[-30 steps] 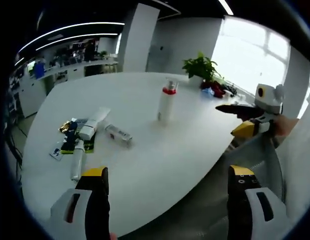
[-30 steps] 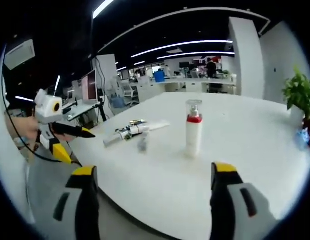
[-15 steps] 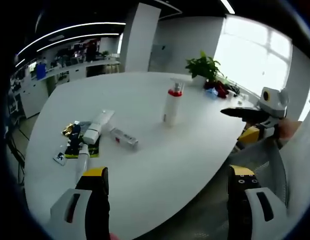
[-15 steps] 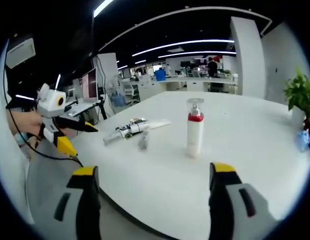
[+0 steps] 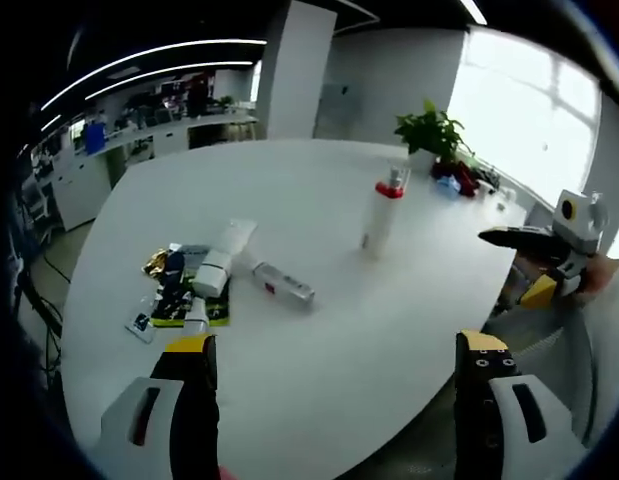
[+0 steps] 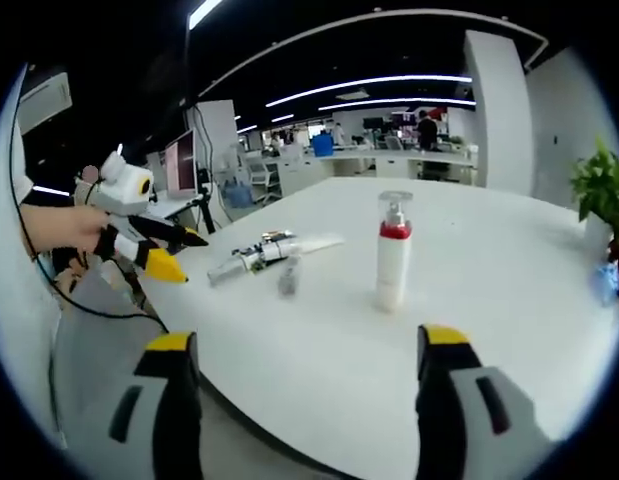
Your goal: Arrange the skincare products in the storage area until every visible bottle or jar stands upright without overlapping.
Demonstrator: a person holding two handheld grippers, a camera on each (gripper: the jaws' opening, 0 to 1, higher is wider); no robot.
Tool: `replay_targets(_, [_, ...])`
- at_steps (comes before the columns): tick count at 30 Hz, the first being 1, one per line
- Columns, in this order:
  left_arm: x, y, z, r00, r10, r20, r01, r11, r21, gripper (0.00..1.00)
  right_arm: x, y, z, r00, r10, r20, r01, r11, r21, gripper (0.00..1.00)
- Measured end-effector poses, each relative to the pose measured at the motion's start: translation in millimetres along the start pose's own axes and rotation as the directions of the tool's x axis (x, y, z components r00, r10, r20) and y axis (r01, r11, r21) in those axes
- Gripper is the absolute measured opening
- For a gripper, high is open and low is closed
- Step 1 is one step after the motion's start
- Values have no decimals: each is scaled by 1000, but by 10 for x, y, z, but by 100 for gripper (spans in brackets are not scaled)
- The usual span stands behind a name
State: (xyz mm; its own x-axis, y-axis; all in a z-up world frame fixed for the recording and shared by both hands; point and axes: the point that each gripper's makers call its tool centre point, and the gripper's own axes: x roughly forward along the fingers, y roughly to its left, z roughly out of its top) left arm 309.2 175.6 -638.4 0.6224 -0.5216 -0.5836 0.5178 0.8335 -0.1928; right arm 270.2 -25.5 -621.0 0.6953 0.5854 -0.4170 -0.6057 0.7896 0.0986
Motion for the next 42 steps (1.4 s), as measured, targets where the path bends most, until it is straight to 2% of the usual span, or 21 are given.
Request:
replay_targets(5, [66,176,40,999,28,-36,-28,1000,0,97,21,-2,10,1000,-10,0,10,1000,23,90])
replay_targets(11, [159,275,135,998,33,-60,-32,999,14,97,22,-49,0,1000,-19,-5,19,998,54,90])
replay_targets(20, [389,542,272,991,58,-117,-55,998,33,96,30,-65,-26,999,-31,-21,32,998,50,90])
replay_targets(27, [612,764,387,982,80,-171,-71,996,62,95,26,-101,-40,999,-45,-26,47,997,62,89])
replay_targets(32, [787,865,417,971,76,-225,-58,994,88,95,25,-144,-47,998,-63,-29,65,995,79,88])
replay_targets(42, [1143,1070,528,955,86,-283,-57,992,112,91,40,-147,-95,996,-66,-56,71,995,74,88])
